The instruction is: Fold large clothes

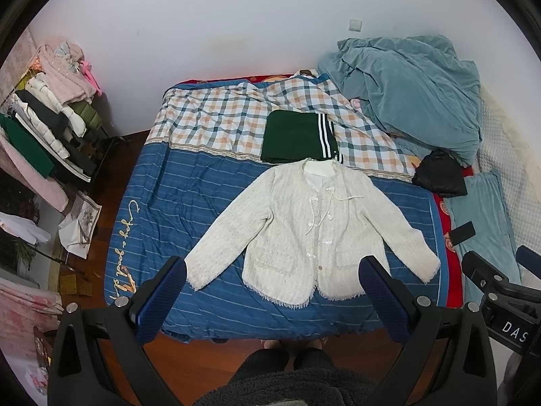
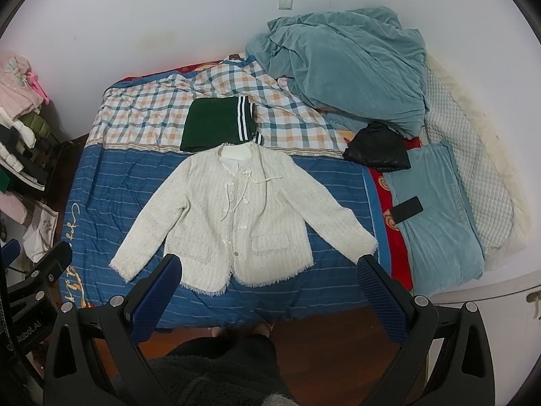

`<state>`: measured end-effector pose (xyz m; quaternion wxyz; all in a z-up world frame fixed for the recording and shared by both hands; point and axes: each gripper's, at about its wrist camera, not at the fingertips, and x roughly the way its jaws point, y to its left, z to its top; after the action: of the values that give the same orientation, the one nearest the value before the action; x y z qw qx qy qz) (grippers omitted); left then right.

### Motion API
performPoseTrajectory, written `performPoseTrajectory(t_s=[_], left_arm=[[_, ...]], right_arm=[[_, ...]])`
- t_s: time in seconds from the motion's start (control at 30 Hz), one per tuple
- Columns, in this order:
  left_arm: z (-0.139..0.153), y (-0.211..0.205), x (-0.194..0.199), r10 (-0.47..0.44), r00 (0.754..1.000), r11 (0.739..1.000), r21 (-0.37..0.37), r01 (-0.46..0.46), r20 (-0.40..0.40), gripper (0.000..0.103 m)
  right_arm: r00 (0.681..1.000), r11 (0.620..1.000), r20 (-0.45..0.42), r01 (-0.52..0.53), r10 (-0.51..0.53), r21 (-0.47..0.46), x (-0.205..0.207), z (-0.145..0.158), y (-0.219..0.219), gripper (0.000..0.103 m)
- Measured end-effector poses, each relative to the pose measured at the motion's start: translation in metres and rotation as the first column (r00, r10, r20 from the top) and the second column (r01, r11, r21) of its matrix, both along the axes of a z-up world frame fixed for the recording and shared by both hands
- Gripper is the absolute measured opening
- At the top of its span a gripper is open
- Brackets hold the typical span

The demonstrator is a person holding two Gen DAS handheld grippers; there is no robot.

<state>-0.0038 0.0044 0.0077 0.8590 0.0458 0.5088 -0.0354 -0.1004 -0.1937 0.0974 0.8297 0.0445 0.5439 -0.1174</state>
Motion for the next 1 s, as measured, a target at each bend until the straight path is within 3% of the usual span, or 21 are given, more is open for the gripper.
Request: performPoseTrajectory(t_s=[1.0], left_arm=[[0.012,-0.005,-0.001,-0.014,0.999,1.0,-0.005,0.014,0.033,0.103]], right_arm=[[1.0,1.0,0.02,0.005,-0.005,-0.005,0.004,0.019,0.009,0.103]])
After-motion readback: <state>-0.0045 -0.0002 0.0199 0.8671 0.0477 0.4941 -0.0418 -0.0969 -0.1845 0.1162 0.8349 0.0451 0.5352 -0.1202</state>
